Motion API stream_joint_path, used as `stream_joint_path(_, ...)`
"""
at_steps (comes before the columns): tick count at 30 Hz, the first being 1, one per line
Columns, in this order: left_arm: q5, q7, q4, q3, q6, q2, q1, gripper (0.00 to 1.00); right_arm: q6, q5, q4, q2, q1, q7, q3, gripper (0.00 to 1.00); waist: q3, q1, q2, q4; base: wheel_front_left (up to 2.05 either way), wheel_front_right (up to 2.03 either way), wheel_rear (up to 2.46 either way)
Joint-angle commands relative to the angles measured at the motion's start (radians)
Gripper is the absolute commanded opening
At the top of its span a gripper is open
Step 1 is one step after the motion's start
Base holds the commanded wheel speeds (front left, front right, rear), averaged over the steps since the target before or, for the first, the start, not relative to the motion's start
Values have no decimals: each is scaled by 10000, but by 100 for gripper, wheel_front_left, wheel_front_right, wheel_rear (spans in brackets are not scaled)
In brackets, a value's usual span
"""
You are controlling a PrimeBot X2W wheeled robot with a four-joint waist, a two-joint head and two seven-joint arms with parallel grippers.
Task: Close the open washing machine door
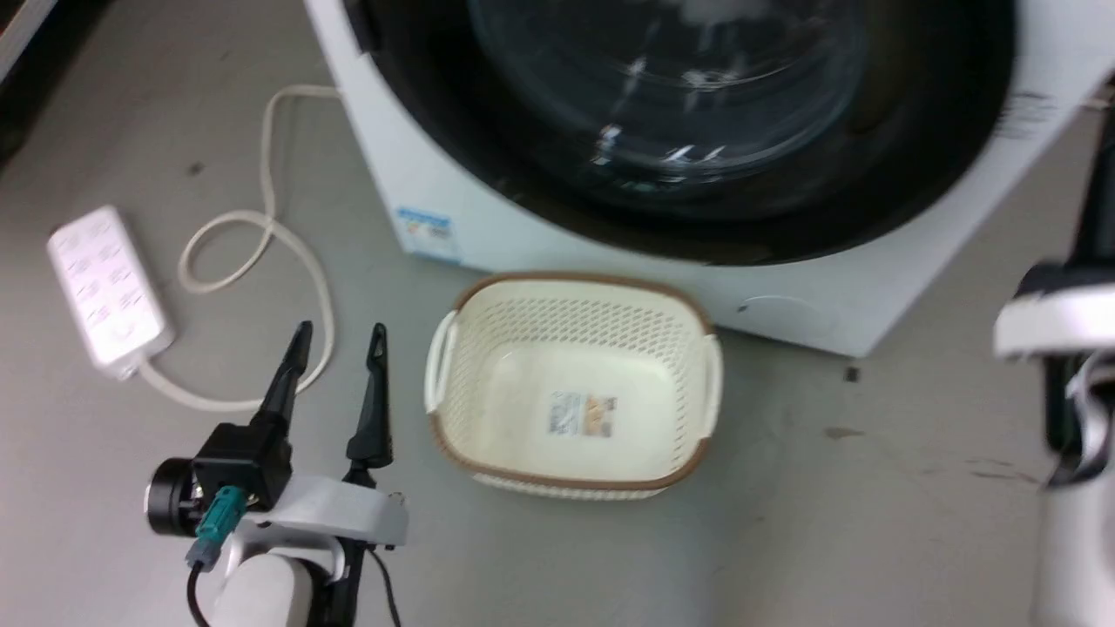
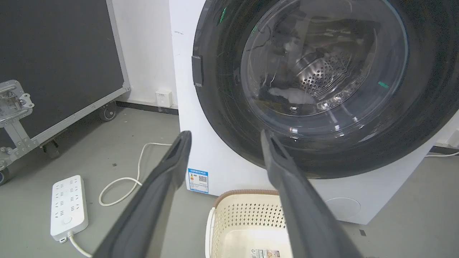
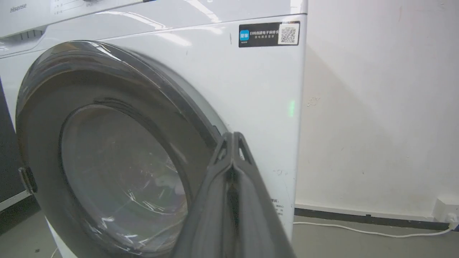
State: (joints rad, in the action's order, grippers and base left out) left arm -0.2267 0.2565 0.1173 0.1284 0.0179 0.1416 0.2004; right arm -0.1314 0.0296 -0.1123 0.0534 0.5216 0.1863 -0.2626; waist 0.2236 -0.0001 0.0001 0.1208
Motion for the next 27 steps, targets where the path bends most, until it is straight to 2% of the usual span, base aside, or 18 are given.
stream_joint_path(1,78,53,5,-47,17,55,-111,100,7,136,153,-24,-376,44,155,0,-768,1,-1,-858,0,0,0)
stream_joint_path(6,89,52,89,-186,117,180,-374,100,7,420,962,-29,-2071,52,1012,0,-1269,1,-1,-1729,0,0,0)
stream_joint_path(11,15,-28,193,-200,235,153,-568,100,7,697,1330,-30,-3427,-185,1509,0,-1598,1,-1,-2176,0,0,0)
stream_joint_path(26,-164,-445,372,30,332,106,-1000,100,7,1416,762,-31,-5335,-915,2097,0,-2051,1,-1,-2204,0,0,0)
stream_joint_path(27,-180,-468,369,37,333,111,-1007,100,7,1440,732,-31,-5373,-973,2128,7,-2062,1,-1,-2185,0,0,0)
